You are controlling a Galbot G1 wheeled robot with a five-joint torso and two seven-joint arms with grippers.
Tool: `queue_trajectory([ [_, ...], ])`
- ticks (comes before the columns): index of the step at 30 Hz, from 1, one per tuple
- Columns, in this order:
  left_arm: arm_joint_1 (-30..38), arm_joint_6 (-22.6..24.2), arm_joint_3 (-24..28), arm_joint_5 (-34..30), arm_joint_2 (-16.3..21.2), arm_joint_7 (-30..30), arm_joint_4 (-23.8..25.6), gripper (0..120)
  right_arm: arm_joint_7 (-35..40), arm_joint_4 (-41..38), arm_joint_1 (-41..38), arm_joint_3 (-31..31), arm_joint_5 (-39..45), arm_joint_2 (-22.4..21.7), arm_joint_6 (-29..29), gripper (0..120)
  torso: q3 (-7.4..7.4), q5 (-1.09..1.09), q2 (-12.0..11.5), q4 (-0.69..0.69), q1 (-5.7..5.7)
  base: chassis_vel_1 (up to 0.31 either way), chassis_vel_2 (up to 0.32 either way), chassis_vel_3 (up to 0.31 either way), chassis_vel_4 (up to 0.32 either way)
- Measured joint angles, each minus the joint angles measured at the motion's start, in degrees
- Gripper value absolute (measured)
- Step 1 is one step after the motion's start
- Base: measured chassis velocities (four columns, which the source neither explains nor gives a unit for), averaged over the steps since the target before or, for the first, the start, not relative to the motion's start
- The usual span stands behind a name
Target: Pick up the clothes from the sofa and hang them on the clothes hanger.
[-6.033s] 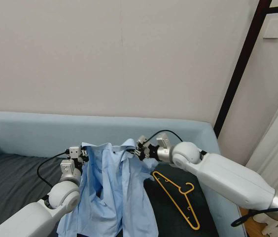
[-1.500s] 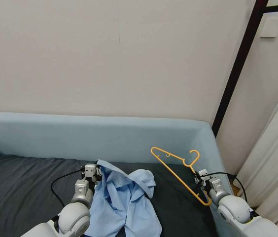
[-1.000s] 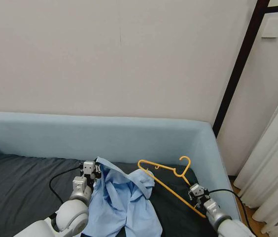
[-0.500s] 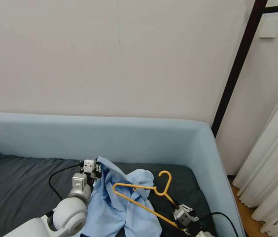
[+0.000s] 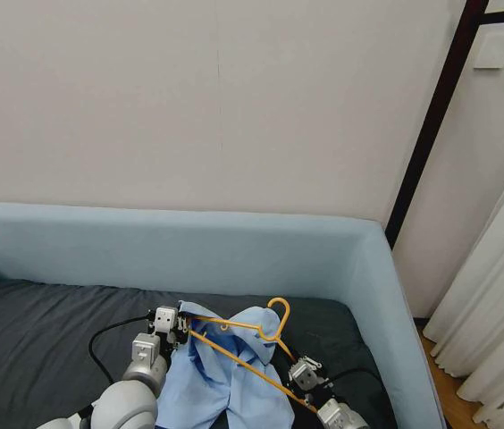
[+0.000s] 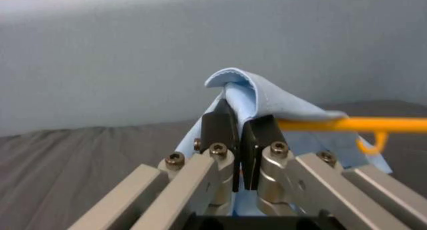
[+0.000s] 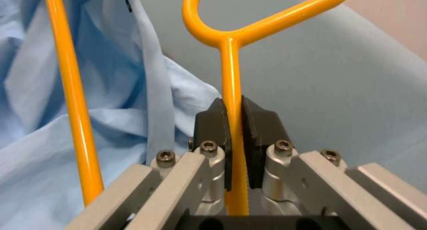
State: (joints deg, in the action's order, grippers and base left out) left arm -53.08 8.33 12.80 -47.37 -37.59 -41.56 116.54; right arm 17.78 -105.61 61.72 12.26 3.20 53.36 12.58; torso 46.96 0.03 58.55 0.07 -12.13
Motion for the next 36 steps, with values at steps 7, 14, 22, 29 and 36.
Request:
queue_trajectory([
  [7, 1.3, 0.1, 3.1, -0.3, -0.4, 0.1, 1.1, 0, 2.1, 3.0, -4.1, 1.9, 0.0, 1.6, 0.5, 5, 0.00, 0.00, 0.0, -0.02, 0.00, 0.000, 0.000, 0.000, 0.000],
  [14, 13.6, 1.9, 11.9, -5.0, -2.9, -2.6, 0.3, 0, 3.0, 5.4, -8.1, 4.5, -3.0, 3.2, -0.9, 5, 0.01, -0.01, 0.0, 0.01, 0.00, 0.000, 0.000, 0.000, 0.000],
  [22, 25.5, 3.4, 19.9, -9.7, -7.6, -6.0, -1.8, 0, 3.9, 7.8, -12.2, 5.1, -5.7, 4.7, -1.1, 5, 0.01, 0.00, 0.0, 0.01, -0.02, 0.000, 0.000, 0.000, 0.000],
  [29, 30.5, 4.2, 23.1, -11.7, -10.5, -8.9, -1.8, 0, 5.1, 9.3, -15.9, 5.7, -3.3, 5.1, 1.7, 5, 0.01, -0.01, 0.0, 0.00, -0.01, 0.000, 0.000, 0.000, 0.000],
  [36, 27.7, 4.3, 23.7, -9.0, -11.7, -8.7, -1.2, 0, 5.7, 11.4, -20.9, 7.0, -2.0, 5.2, 3.2, 5, 0.00, 0.00, 0.0, -0.02, -0.01, 0.000, 0.000, 0.000, 0.000],
])
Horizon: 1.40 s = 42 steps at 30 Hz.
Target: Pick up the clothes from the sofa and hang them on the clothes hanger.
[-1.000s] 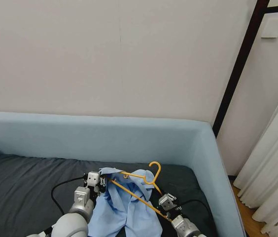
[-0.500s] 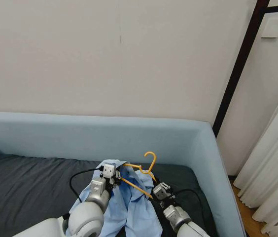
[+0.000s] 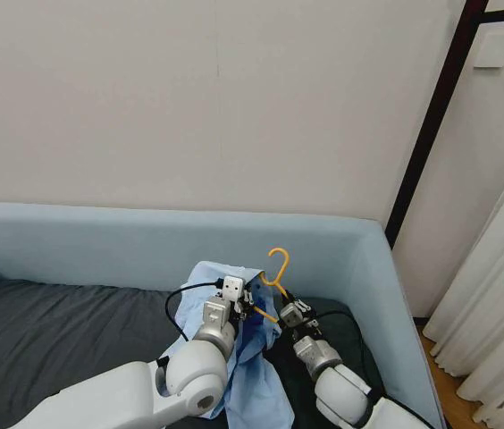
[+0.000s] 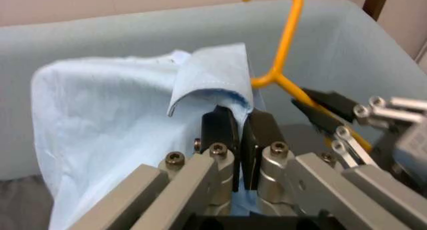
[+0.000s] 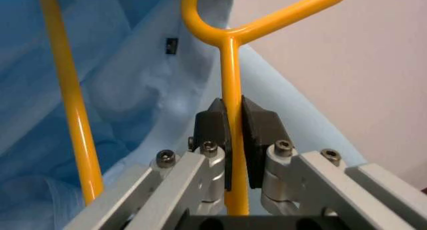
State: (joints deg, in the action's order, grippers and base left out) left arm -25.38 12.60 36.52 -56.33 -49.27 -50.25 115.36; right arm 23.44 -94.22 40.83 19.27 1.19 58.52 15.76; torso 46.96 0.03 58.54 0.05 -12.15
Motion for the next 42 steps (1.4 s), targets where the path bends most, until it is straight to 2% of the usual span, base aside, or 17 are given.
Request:
queue_trajectory([
  [11, -3.5, -0.4, -2.5, 2.8, -2.3, -0.9, -2.3, 0, -1.2, -0.1, -0.9, 1.9, -4.2, 0.1, -1.2, 5, 0.00, -0.01, 0.0, 0.03, 0.01, 0.000, 0.000, 0.000, 0.000],
  [15, -7.0, -0.4, -6.0, 4.6, -3.1, -0.3, -3.7, 0, -5.0, -2.8, 0.0, 1.9, -9.4, -0.2, -2.7, 5, 0.00, 0.01, 0.0, 0.01, 0.01, 0.000, 0.000, 0.000, 0.000],
  [19, -9.3, -0.7, -7.7, 5.7, -3.3, -0.1, -2.6, 0, -6.8, -4.2, 1.4, 1.7, -14.4, 0.0, -3.6, 5, 0.00, 0.00, 0.0, 0.02, 0.01, 0.000, 0.000, 0.000, 0.000],
  [23, -11.1, -0.1, -8.2, 6.2, -1.3, 0.0, 0.4, 0, -6.3, -5.6, 1.6, 1.4, -14.4, -0.1, -2.9, 5, 0.00, 0.00, 0.0, 0.03, 0.01, 0.000, 0.000, 0.000, 0.000],
  [25, -14.1, 1.5, -9.6, 6.9, 1.3, 0.8, 3.6, 11, -5.7, -5.7, 1.3, 0.7, -13.0, -0.7, -2.4, 5, 0.00, 0.00, 0.0, 0.01, 0.01, 0.000, 0.000, 0.000, 0.000],
  [26, -14.1, 1.5, -9.6, 6.9, 1.3, 0.8, 3.6, 11, -5.7, -5.7, 1.3, 0.7, -13.0, -0.7, -2.4, 5, 0.00, 0.00, 0.0, 0.01, 0.01, 0.000, 0.000, 0.000, 0.000],
  [28, -17.5, 3.3, -11.7, 8.3, 3.7, 1.9, 6.4, 17, -5.4, -5.5, 1.0, 0.2, -12.2, -1.3, -2.6, 5, -0.01, 0.01, 0.0, 0.01, 0.01, 0.000, 0.000, 0.000, 0.000],
  [31, -22.2, 4.5, -14.1, 14.1, 8.5, 3.8, 8.9, 32, -5.2, -4.4, 0.5, -0.1, -11.4, -1.5, -3.3, 5, 0.00, 0.01, 0.0, 0.01, 0.01, 0.000, 0.000, 0.000, 0.000],
  [32, -22.2, 4.5, -14.1, 14.1, 8.5, 3.8, 8.9, 32, -5.2, -4.4, 0.5, -0.1, -11.4, -1.5, -3.3, 5, 0.00, 0.01, 0.0, 0.01, 0.01, 0.000, 0.000, 0.000, 0.000],
  [35, -25.1, 1.3, -15.7, 19.5, 12.3, 5.6, 9.8, 46, -5.1, -3.6, 0.0, -0.2, -11.1, -1.1, -4.1, 5, -0.01, 0.00, 0.0, 0.00, 0.01, 0.000, 0.000, 0.000, 0.000],
  [37, -25.7, -3.2, -17.1, 20.9, 14.4, 8.7, 9.8, 53, -5.1, -3.4, 0.0, -0.6, -11.2, -0.9, -4.7, 5, 0.00, 0.01, 0.0, 0.00, 0.01, 0.000, 0.000, 0.000, 0.000],
  [38, -25.7, -3.2, -17.1, 20.9, 14.4, 8.7, 9.8, 53, -5.1, -3.4, 0.0, -0.6, -11.2, -0.9, -4.7, 5, 0.00, 0.01, 0.0, 0.00, 0.01, 0.000, 0.000, 0.000, 0.000],
  [40, -24.2, -9.0, -18.7, 21.2, 17.3, 14.1, 8.7, 64, -5.1, -3.3, 0.4, -1.1, -11.6, -1.2, -5.6, 5, -0.01, 0.01, 0.0, 0.00, 0.02, 0.000, 0.000, 0.000, 0.000],
  [42, -20.0, -15.4, -18.5, 21.7, 20.0, 19.7, 5.8, 72, -5.3, -3.3, 1.1, -1.8, -12.4, -2.0, -6.6, 5, -0.01, 0.00, 0.0, 0.02, 0.02, 0.000, 0.000, 0.000, 0.000],
])
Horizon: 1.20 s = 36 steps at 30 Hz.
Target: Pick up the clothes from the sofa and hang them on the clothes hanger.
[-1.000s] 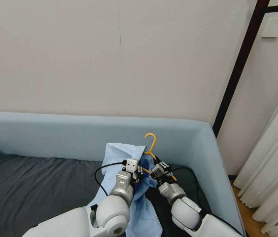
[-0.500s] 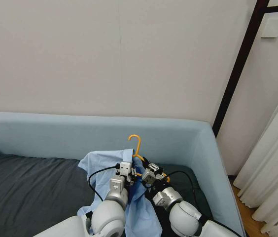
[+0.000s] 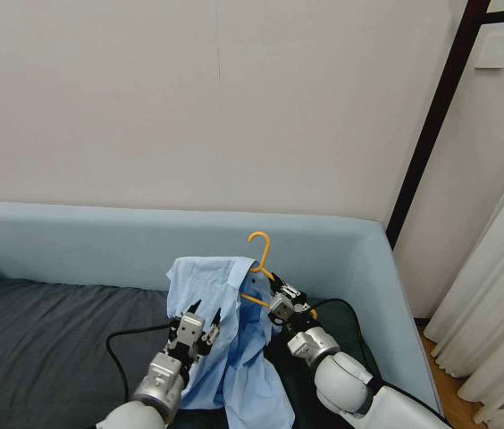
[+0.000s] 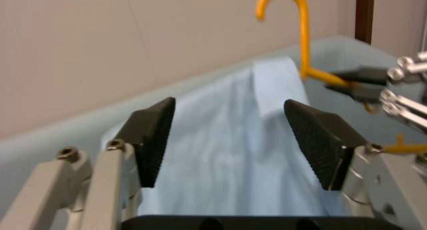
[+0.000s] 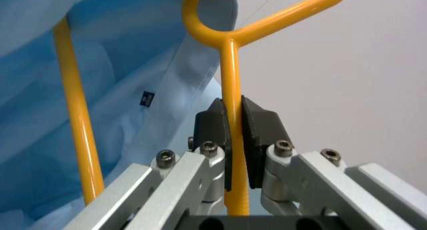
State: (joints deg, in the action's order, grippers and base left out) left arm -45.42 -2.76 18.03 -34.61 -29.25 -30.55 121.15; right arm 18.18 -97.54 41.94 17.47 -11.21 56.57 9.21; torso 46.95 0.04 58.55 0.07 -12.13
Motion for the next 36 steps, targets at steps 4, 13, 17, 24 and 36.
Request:
queue_trajectory([
  [4, 7.0, -6.6, 1.2, -0.2, 3.4, 7.3, -5.1, 85, -0.4, 0.0, 0.5, -0.8, -1.4, -0.6, -2.1, 5, 0.01, -0.02, 0.0, 0.00, 0.00, 0.000, 0.000, 0.000, 0.000],
  [13, 26.1, -15.0, 7.3, -10.2, 6.6, 34.3, -17.6, 95, -1.0, -1.5, 1.4, -1.4, -2.7, -3.4, -4.2, 5, 0.01, -0.01, 0.0, -0.02, 0.00, 0.000, 0.000, 0.000, 0.000],
  [17, 36.6, -18.0, 14.3, -12.2, 5.1, 40.0, -23.8, 96, -1.2, -1.3, 2.8, -3.0, -3.1, -4.2, -6.0, 5, 0.01, -0.01, 0.0, 0.02, -0.01, 0.000, 0.000, 0.000, 0.000],
  [24, 44.3, -20.7, 22.3, -15.0, 4.0, 46.6, -28.6, 90, -2.1, -0.9, 1.6, -4.5, -3.2, -2.3, -6.3, 5, 0.01, 0.01, 0.0, -0.01, -0.01, 0.000, 0.000, 0.000, 0.000],
  [36, 65.0, -16.5, 37.2, -23.7, -1.6, 77.1, -39.9, 95, -2.2, -1.2, 0.2, -3.4, -4.8, -3.1, -7.4, 5, 0.00, -0.03, 0.0, 0.00, -0.01, 0.000, 0.000, 0.000, 0.000],
])
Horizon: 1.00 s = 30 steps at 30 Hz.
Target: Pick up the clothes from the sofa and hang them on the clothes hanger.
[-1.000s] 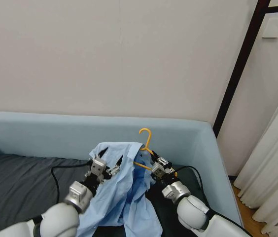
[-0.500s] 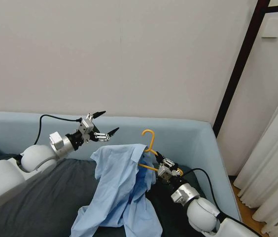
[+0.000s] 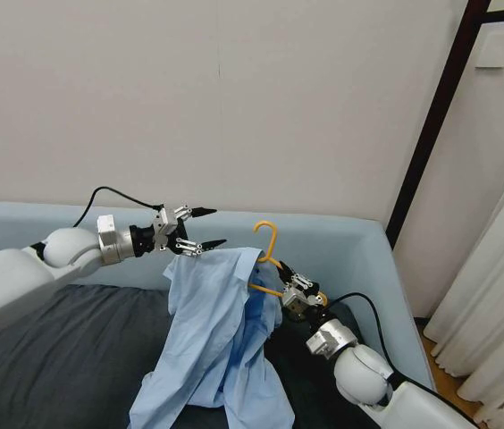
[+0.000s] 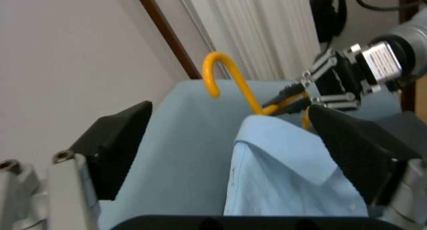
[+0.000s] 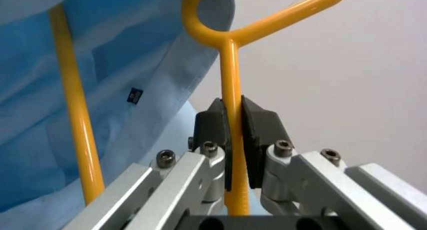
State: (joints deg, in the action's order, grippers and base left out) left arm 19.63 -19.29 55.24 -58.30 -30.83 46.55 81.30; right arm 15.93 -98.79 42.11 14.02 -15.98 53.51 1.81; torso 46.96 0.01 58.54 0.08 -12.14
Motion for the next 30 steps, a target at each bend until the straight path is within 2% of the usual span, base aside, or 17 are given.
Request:
queue_trajectory([
  [3, 2.6, 0.8, 2.3, 0.2, -1.8, 1.6, -2.7, 99, 0.0, -0.1, 0.1, -0.4, -0.4, -0.1, -0.2, 5, 0.01, 0.01, 0.0, -0.02, 0.00, 0.000, 0.000, 0.000, 0.000],
  [6, 6.1, 1.9, 6.1, 0.9, -5.8, 2.8, -7.1, 100, -0.5, -0.3, 0.8, -1.6, -1.3, -0.8, -0.7, 5, 0.00, 0.02, 0.0, -0.02, 0.00, 0.000, 0.000, 0.000, 0.000],
  [7, 6.1, 1.9, 6.1, 0.9, -5.8, 2.8, -7.1, 100, -0.5, -0.3, 0.8, -1.6, -1.3, -0.8, -0.7, 5, 0.00, 0.02, 0.0, -0.02, 0.00, 0.000, 0.000, 0.000, 0.000],
  [10, 7.7, 3.2, 9.3, 1.5, -9.1, 4.2, -9.5, 100, -0.7, -0.3, 1.4, -2.7, -2.4, -0.7, -1.3, 5, 0.00, 0.00, 0.0, 0.03, 0.00, 0.000, 0.000, 0.000, 0.000],
  [16, 8.1, 6.3, 12.1, 1.5, -11.3, 5.8, -10.3, 100, -0.5, 0.2, 2.4, -3.7, -4.3, 1.0, -1.4, 5, 0.00, 0.03, 0.0, -0.02, 0.00, 0.000, 0.000, 0.000, 0.000],
  [28, 6.9, 4.8, 13.1, 7.3, -15.2, 8.5, -17.6, 98, 0.9, 0.3, 2.3, -4.0, -4.5, 0.1, -1.4, 5, 0.00, 0.02, 0.0, 0.00, -0.01, 0.000, 0.000, 0.000, 0.000],
  [30, 6.2, 4.5, 12.8, 7.6, -16.4, 8.8, -19.2, 92, 0.9, -0.1, 2.5, -4.2, -5.2, 0.0, -1.5, 5, 0.00, 0.04, 0.0, -0.01, 0.00, 0.000, 0.000, 0.000, 0.000],
])
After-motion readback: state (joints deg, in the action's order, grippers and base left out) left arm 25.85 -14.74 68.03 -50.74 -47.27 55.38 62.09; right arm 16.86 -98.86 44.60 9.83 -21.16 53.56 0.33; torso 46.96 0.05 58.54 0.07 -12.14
